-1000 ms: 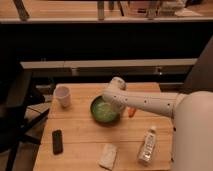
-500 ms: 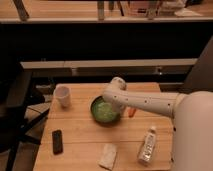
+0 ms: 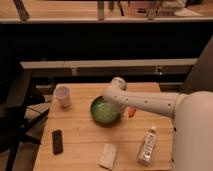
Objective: Drag the ceramic bowl in a circle
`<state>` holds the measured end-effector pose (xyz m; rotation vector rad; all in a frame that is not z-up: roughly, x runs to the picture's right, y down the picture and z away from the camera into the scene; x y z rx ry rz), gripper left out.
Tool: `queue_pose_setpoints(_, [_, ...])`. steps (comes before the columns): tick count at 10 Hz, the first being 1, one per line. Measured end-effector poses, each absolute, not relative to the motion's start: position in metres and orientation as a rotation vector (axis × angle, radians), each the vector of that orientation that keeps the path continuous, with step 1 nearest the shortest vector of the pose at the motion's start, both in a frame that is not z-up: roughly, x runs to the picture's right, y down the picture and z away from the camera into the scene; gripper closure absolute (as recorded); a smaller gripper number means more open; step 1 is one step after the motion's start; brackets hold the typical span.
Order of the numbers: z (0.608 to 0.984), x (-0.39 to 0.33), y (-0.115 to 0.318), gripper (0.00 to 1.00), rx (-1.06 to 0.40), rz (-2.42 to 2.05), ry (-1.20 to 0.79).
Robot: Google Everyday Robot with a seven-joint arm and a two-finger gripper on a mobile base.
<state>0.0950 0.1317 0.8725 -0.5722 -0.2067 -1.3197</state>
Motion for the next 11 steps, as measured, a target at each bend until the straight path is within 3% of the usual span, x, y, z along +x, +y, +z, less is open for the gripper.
queue_pose_setpoints(11, [0.8771,0.0948,0.1253,0.99,-0.554,-1.444,-0.236])
